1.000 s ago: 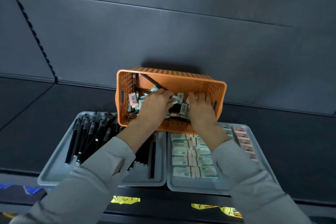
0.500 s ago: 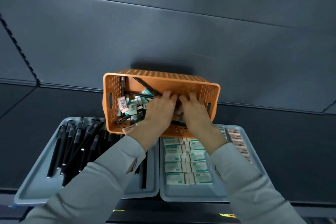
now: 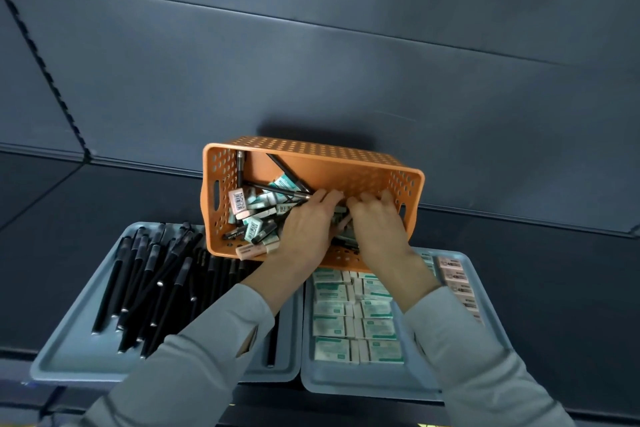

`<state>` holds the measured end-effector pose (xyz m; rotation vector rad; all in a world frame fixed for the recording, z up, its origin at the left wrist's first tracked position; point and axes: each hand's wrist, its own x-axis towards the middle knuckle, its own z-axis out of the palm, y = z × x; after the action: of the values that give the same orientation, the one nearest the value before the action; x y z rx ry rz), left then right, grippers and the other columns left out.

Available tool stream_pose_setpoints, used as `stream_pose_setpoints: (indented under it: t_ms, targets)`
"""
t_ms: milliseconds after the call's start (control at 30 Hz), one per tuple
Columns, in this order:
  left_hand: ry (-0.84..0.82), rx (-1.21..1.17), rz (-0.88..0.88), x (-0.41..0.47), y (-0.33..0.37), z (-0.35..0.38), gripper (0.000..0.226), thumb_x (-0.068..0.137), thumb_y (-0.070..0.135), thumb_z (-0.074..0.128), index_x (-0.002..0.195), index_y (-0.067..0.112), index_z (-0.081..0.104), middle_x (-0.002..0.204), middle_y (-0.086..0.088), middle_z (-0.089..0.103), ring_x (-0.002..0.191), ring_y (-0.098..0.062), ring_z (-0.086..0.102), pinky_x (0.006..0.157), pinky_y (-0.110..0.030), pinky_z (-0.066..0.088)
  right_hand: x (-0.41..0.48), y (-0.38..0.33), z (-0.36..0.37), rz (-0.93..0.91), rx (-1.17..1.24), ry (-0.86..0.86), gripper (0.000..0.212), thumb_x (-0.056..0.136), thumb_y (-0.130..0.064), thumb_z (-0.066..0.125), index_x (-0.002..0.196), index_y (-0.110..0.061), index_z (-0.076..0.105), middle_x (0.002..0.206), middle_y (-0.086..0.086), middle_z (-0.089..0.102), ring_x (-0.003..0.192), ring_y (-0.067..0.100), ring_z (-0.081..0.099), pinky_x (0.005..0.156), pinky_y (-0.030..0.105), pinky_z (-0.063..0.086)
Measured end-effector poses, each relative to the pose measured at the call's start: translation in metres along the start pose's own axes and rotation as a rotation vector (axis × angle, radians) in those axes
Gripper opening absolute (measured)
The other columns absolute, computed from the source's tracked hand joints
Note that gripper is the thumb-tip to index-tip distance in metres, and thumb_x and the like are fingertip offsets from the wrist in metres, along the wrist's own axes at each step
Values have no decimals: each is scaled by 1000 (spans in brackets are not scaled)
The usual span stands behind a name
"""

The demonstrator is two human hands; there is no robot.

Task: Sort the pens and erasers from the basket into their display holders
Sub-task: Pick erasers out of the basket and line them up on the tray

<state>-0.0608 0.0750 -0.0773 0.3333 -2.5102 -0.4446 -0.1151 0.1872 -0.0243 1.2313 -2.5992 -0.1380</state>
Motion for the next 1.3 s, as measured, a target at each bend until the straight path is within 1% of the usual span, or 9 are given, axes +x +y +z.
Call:
stream_pose_setpoints:
  t_ms: [167,267,433,500,633,833,967,1133,1300]
  targets:
    - [79,-224,-159,-1,2,-9,41,80,16,76,118,20,61,113,3,66,101,-13,62,83,-15,41,-1,-1,13,163,446,144,29,85,-1,61,108,-18,67,113,6,67,108,32,53,90,37,43]
    - [104,-408,-307,1,3,-21,37,83,10,73,117,21,62,109,7,67,101,-8,61,86,-15,44,1,-3,11,189,619,302,26,83,1,64,97,-20,70,103,3,69,101,29,57,86,37,45]
    - [15,-1650,-882,5,14,-49,37,90,2,44,125,7,56,114,-12,65,105,-26,62,89,-40,54,11,-17,-3,134,700,431,30,83,0,64,99,-25,70,104,0,69,99,25,56,84,32,41]
    - [8,-1883,-962,6,15,-60,37,85,15,45,118,6,59,108,-16,65,97,-28,63,85,-42,53,10,-27,-4,51,693,467,33,82,2,63,102,-23,71,107,0,70,98,24,55,83,34,44]
    - [79,-1861,-1130,5,12,-67,42,98,41,46,110,6,65,101,-15,72,95,-27,68,79,-41,56,6,-36,-5,-89,807,373,46,87,-3,65,124,-30,61,121,-7,65,108,10,57,91,22,45]
    - [87,-1891,-1198,3,14,-68,31,97,36,53,103,8,66,92,-12,72,81,-22,69,77,-34,57,-1,-29,-11,-43,1241,187,50,88,2,64,124,-29,50,126,-16,57,120,-7,52,96,16,48]
    - [89,-1887,-1227,2,19,-67,21,98,28,53,95,11,64,87,-12,68,79,-22,67,80,-37,56,-2,-25,-3,53,1233,253,23,90,-12,68,105,-30,65,103,-17,69,100,-3,64,87,23,55]
    - [63,-1955,-1236,-2,14,-65,29,91,18,65,117,6,61,105,-14,70,79,-22,70,66,-32,61,-7,-14,1,209,1329,411,20,88,-11,70,98,-27,70,95,-16,70,88,-1,64,78,18,53]
    - [83,-1915,-1167,-10,10,-77,28,90,5,62,116,15,67,120,-16,64,92,-20,64,53,-17,53,-22,1,6,399,1628,203,22,94,-9,62,108,-24,71,101,-2,72,71,10,66,60,25,56]
